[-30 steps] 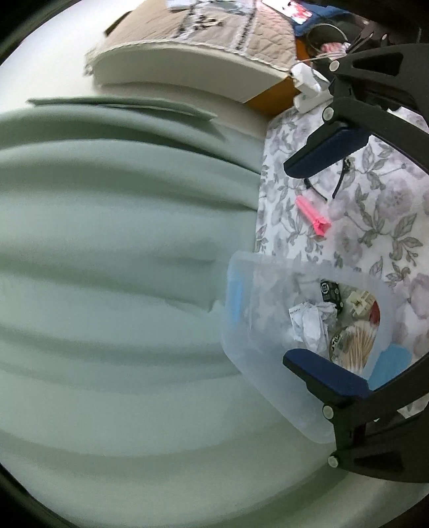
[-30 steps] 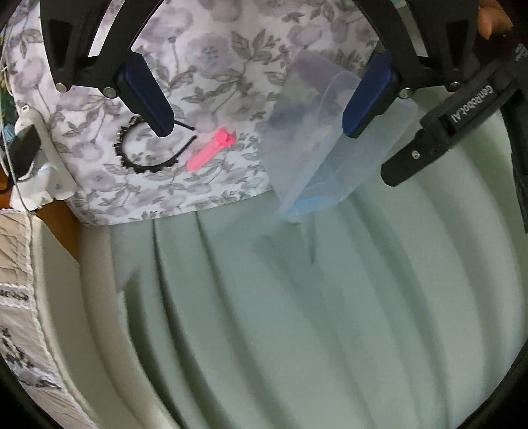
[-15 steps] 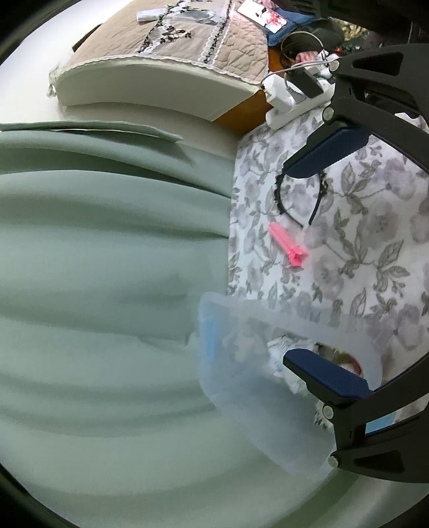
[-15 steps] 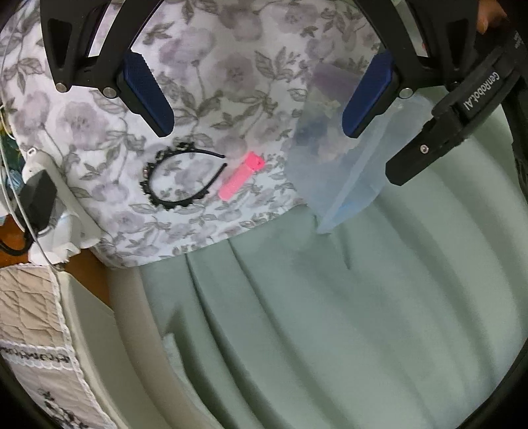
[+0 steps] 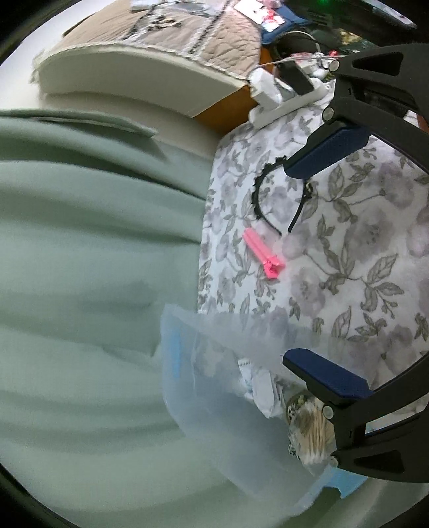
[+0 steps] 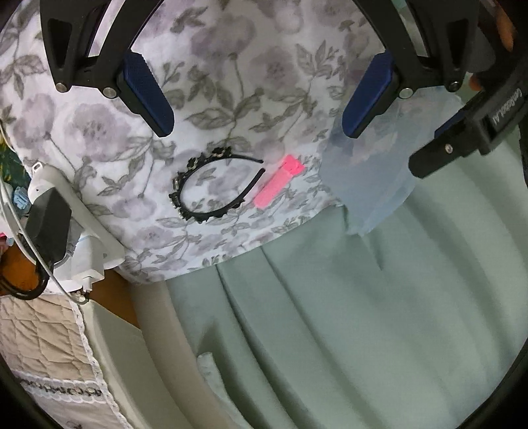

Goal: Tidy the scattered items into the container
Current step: 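Withdraw both open tools toward the pink clip and black headband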

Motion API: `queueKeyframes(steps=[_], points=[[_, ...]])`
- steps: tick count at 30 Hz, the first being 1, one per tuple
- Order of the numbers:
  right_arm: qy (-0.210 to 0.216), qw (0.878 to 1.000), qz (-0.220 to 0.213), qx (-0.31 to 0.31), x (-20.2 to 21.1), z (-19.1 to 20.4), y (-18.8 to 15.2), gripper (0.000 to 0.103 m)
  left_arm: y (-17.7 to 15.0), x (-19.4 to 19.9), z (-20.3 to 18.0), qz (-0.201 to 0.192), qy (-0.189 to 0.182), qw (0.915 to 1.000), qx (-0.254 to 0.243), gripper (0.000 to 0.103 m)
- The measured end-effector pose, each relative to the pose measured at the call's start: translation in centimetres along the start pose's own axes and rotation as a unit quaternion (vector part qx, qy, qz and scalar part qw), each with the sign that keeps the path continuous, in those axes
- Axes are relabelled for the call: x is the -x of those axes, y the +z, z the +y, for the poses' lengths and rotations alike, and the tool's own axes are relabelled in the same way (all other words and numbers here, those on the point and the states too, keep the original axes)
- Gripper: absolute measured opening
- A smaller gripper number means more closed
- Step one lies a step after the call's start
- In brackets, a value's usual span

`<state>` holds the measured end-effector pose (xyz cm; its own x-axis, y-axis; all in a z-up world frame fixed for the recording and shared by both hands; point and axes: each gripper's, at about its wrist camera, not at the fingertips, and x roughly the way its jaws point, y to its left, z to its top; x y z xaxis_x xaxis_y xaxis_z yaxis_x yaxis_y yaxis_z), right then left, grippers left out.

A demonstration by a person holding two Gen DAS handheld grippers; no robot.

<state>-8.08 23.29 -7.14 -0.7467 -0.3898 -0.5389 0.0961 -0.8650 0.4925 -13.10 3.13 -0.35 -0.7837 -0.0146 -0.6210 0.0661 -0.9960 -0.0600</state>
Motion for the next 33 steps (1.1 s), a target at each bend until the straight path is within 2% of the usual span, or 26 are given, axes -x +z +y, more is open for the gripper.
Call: queueKeyframes(steps=[2, 5, 9, 15, 18, 21, 26, 28, 33], points=[[0.005, 1.0, -0.001, -0.015, -0.5, -1.0, 0.0, 0.103, -0.3, -0.9, -0.7, 0.01, -0.012, 0.9996, -0.021, 0.103], [0.013, 0.999, 0.041, -0.027, -1.9, -2.3, -0.2, 0.103, -0.9, -2.0, -1.5, 0.021, -0.018, 0.9987, -0.043, 0.103], [-0.022, 0.998, 0.051, -0.033, -2.6, -3.7, -0.4, 0.103, -1.4, -3.0, -2.5, 0.015, -0.022, 0.9971, -0.072, 0.103], [-0.067, 0.997, 0.029, -0.041, -2.6, -5.9, 0.4, 0.103, -1.6, -5.1, -3.2, 0.016, -0.044, 0.9955, -0.082, 0.103], [-0.077, 0.996, 0.019, -0.036, -2.9, -6.4, 1.0, 0.102, -1.9, -7.0, -3.8, 0.049, -0.078, 0.9921, -0.085, 0.103], [-0.077, 0.997, 0.014, -0.028, -3.6, -6.6, 1.5, 0.094, -2.4, -8.6, -4.1, 0.075, -0.088, 0.9902, -0.078, 0.103], [-0.074, 0.997, 0.02, -0.02, -5.3, -6.7, 2.2, 0.081, -2.3, -10.8, -3.8, 0.086, -0.057, 0.9915, -0.078, 0.103], [-0.069, 0.997, 0.027, -0.023, -6.3, -7.0, 2.5, 0.08, -2.2, -12.1, -3.4, 0.097, -0.047, 0.9914, -0.075, 0.103], [-0.068, 0.997, 0.04, -0.021, -8.5, -7.6, 2.9, 0.062, -1.6, -14.5, -2.3, 0.1, -0.029, 0.9928, -0.059, 0.103]])
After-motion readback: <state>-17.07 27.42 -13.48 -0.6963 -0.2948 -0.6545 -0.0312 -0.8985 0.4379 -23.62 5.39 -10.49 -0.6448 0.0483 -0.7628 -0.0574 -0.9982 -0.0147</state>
